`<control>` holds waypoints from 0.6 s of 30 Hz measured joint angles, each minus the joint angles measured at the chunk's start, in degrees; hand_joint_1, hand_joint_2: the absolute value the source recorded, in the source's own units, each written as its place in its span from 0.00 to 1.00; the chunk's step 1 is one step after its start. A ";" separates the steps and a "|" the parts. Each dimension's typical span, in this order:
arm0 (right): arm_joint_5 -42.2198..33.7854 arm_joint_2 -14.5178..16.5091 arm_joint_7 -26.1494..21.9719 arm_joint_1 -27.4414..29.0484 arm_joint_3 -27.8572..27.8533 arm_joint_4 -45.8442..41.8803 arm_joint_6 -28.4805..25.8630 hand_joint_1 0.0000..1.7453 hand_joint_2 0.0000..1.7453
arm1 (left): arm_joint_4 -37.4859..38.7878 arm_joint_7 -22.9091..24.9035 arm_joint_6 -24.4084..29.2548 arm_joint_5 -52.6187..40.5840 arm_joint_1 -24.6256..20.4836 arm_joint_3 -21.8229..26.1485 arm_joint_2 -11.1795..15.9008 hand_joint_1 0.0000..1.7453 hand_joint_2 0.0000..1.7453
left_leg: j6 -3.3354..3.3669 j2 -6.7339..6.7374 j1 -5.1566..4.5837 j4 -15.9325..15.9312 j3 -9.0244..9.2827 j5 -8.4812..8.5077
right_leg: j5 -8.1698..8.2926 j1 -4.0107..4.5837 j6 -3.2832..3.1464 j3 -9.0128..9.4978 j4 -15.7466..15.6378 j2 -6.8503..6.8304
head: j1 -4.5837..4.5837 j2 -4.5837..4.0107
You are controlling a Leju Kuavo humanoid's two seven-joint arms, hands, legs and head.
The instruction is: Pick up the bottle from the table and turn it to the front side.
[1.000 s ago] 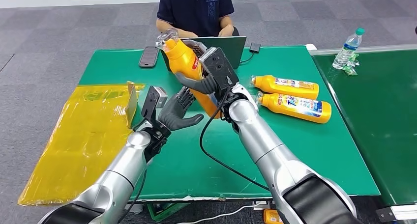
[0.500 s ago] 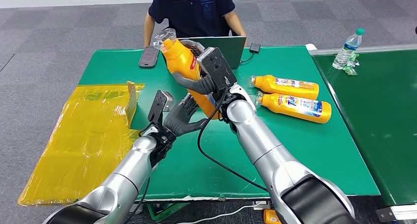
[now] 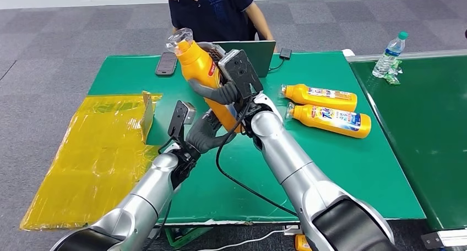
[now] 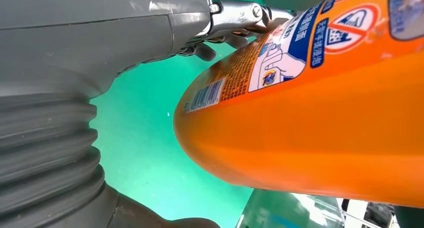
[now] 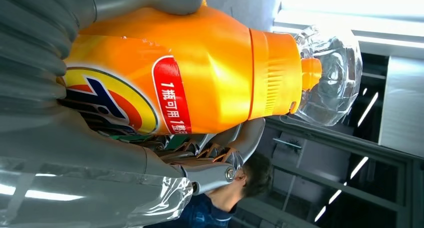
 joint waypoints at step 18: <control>-1.83 1.57 2.07 -0.67 -0.79 -0.76 2.87 1.00 1.00 | -0.20 1.89 -0.01 4.28 -3.65 1.24 -1.51 0.00 1.00 | 0.00 0.01 0.00 0.00 0.01 0.00 | 0.01 0.01 0.00 0.00 0.00 0.01 | 0.00 -0.01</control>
